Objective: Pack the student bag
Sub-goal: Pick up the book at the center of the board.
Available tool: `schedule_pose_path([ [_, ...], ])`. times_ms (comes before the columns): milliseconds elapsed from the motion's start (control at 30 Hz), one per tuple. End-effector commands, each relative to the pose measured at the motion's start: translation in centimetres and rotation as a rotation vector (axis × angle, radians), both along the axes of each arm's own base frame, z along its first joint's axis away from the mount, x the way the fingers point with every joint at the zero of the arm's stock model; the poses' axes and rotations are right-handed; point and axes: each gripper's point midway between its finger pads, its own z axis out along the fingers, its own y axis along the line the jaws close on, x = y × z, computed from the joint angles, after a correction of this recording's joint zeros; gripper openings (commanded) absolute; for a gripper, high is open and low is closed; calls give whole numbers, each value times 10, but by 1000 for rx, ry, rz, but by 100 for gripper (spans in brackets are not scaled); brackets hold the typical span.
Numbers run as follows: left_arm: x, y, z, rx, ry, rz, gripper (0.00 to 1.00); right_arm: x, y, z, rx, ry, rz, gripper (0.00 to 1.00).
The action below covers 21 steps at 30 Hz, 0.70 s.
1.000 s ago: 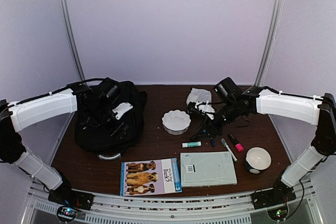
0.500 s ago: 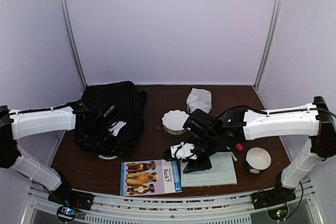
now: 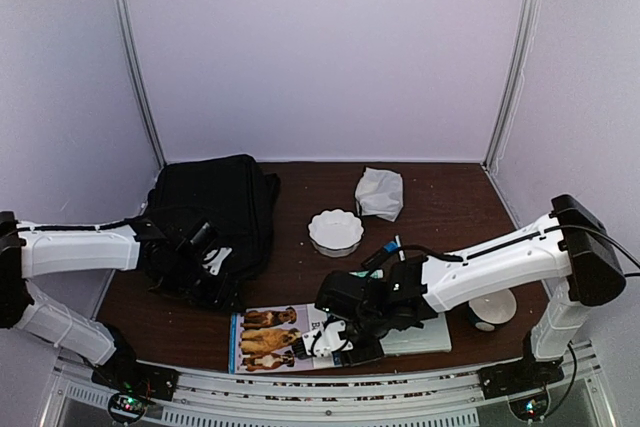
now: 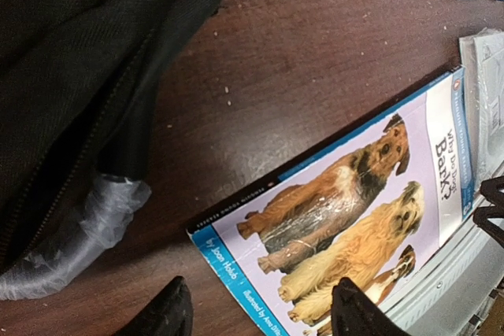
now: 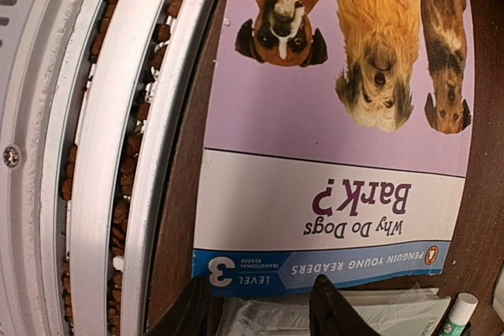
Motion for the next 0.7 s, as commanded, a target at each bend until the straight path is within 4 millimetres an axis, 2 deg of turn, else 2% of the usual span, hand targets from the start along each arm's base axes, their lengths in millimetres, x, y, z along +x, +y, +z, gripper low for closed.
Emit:
schedule_pose_path([
  [0, 10, -11, -2, -36, -18, 26, 63, 6, 2, -5, 13, -52, 7, 43],
  [300, 15, -14, -28, 36, 44, 12, 63, 3, -6, -29, -36, -43, 47, 37],
  [467, 17, -18, -35, 36, 51, -9, 63, 5, -11, -39, -49, -21, 40, 36],
  [667, 6, -35, -41, -74, 99, -72, 59, 6, -11, -41, -46, 9, 29, 35],
])
